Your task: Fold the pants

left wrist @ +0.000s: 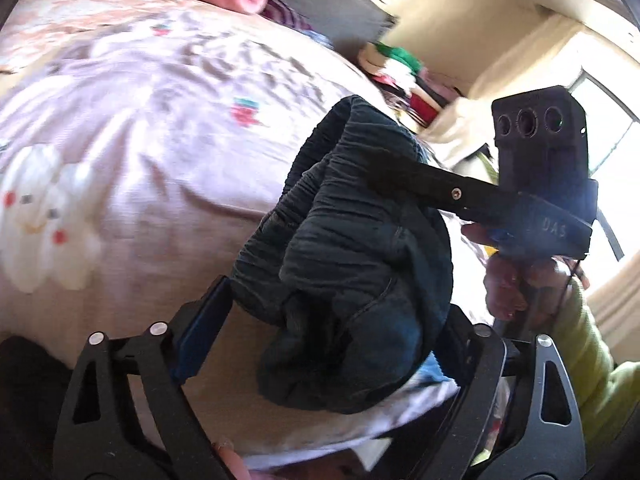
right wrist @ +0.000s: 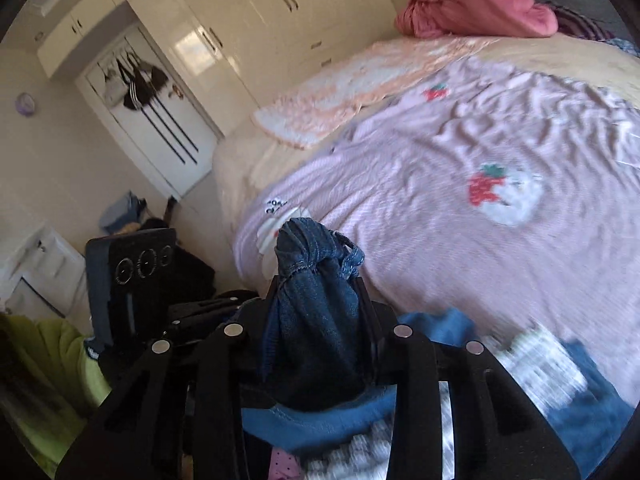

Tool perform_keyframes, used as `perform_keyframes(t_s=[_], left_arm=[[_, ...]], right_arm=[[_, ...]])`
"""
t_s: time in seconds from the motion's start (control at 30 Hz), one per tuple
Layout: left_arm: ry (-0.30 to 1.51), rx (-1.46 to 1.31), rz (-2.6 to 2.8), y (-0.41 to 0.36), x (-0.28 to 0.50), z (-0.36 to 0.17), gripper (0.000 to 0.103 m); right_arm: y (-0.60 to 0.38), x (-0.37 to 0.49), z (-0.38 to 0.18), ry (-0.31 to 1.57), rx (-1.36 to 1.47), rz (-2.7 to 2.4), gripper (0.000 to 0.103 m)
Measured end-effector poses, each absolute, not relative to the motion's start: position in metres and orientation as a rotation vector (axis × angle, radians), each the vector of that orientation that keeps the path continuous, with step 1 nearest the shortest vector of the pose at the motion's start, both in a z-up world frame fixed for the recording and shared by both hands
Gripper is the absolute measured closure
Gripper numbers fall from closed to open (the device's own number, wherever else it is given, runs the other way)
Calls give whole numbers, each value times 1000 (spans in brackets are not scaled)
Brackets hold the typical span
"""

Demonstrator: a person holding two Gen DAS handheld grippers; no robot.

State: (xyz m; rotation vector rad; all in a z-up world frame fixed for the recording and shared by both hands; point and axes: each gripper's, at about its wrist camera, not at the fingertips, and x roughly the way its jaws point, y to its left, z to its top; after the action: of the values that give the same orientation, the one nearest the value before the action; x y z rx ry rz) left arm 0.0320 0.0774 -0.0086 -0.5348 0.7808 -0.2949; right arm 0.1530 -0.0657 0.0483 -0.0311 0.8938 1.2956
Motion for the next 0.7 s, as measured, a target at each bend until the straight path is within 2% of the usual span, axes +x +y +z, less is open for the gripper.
perform_keyframes(t_s=[0.3,0.43,0.5,0.6,0.7], left_arm=[[816,-428,-340,5,45,-3,21],[796,-363,-399,-21,45,1,21],[792,-344,-457,-29,44,1,19],[839,-311,-591,-51,43,-5,15],[904,-359,-692,-60,44,-19,15]], right_arm=[[-165,165,36,833,152,1234,67],[-211,165,26,821,258,1140,48],[-232,159,21,816,278,1092,46],[-257,148,10,847,290,998,36],[-264,139,0,882,272,921,34]])
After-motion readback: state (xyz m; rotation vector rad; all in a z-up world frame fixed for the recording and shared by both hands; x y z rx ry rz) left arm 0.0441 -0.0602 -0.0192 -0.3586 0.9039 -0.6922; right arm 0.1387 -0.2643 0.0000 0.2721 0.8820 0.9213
